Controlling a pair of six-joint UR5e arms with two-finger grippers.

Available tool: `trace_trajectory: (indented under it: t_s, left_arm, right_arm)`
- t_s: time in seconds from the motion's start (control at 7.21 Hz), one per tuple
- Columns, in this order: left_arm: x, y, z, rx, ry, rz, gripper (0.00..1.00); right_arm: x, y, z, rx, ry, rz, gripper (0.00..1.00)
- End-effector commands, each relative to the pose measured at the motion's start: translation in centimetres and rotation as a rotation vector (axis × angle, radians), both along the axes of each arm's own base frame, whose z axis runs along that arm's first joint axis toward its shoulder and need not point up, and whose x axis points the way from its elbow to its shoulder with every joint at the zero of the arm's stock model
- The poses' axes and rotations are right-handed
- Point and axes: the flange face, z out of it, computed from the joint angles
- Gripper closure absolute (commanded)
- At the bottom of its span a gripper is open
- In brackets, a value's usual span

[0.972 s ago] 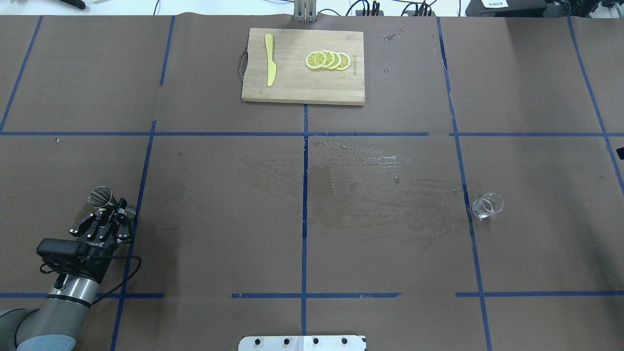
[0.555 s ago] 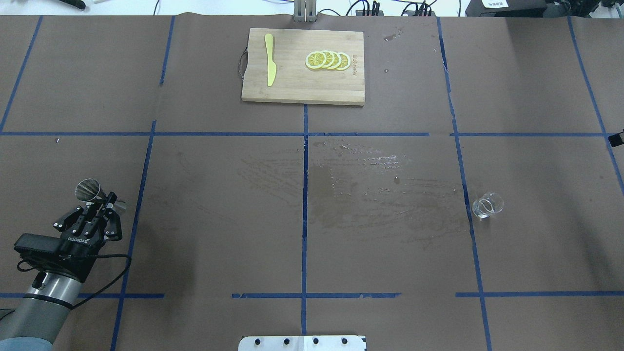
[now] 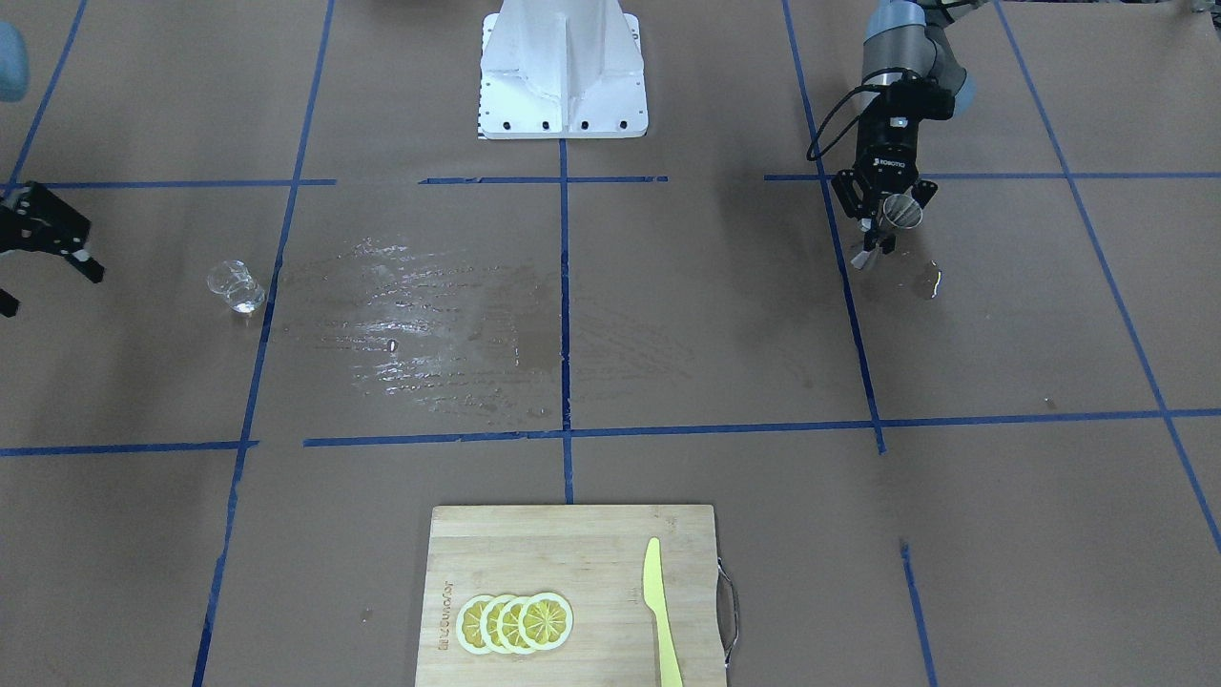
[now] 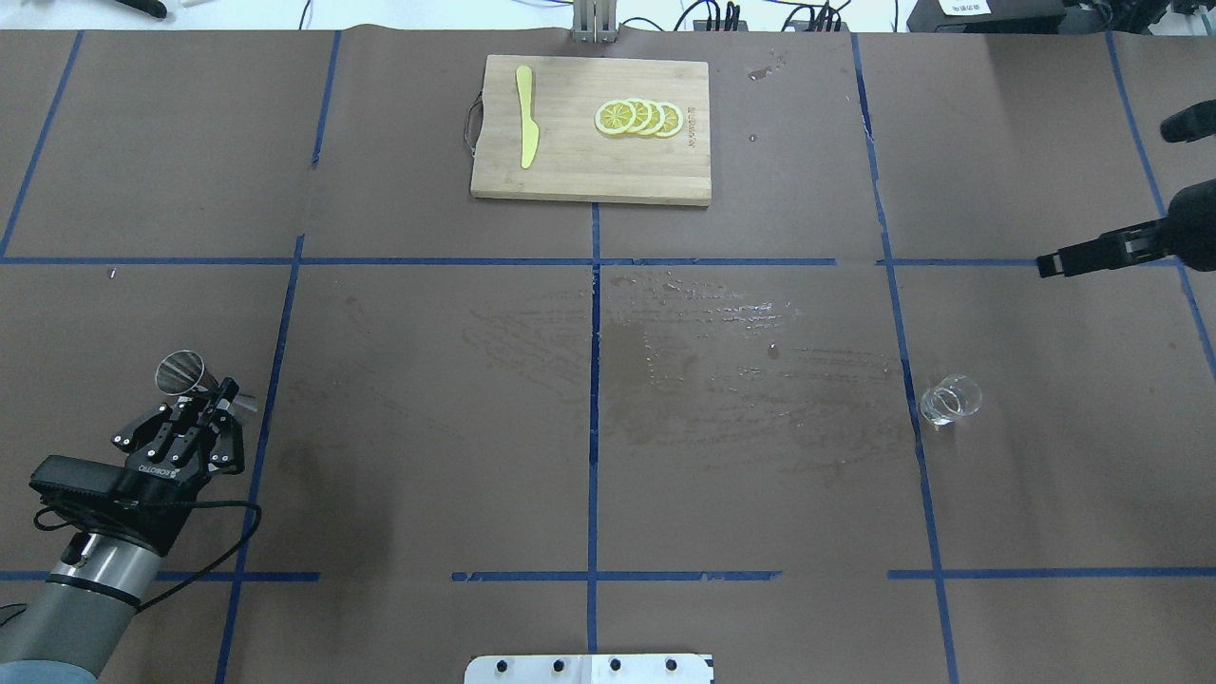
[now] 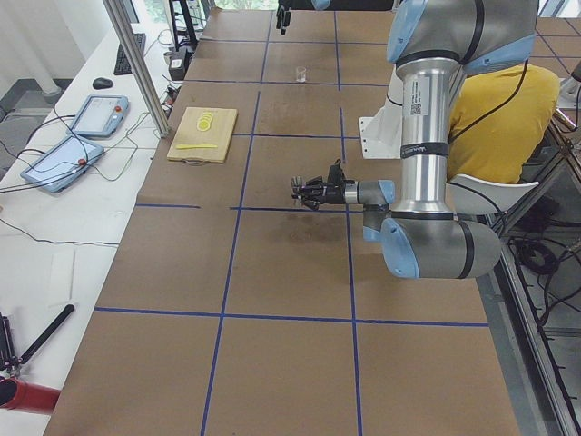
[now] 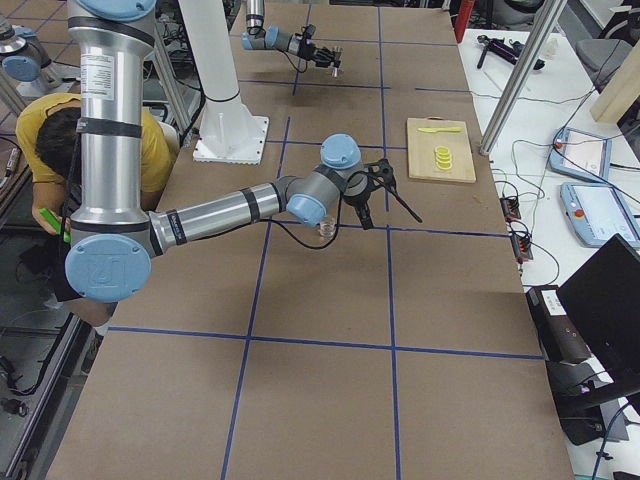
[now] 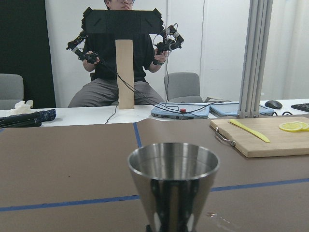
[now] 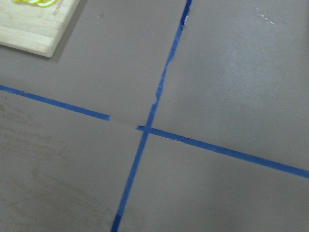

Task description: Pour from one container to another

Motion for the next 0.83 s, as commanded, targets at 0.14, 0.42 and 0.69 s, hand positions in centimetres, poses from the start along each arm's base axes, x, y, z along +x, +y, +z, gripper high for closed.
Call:
trace_trajectory:
  t_s: [0.14,0.42,0.69]
  left_arm:
    - [0.3,0.1,-0.2,-0.002,0.003,0.016,1.0]
    - [0.5,0.1,-0.5,-0.006,0.011,0.041,1.0]
    - [0.5,0.1,-0.5,-0.003,0.015,0.038,1.0]
  right_arm:
    - [-7.6,10.1,-2.8,0.101,-0.02,0.167,0.0]
    - [-9.2,14.8,-1.1,0.152,-0.011,0.271,0.0]
    - [-12.1,19.1,-0.7,0.213,-0.04,0.44,0.01]
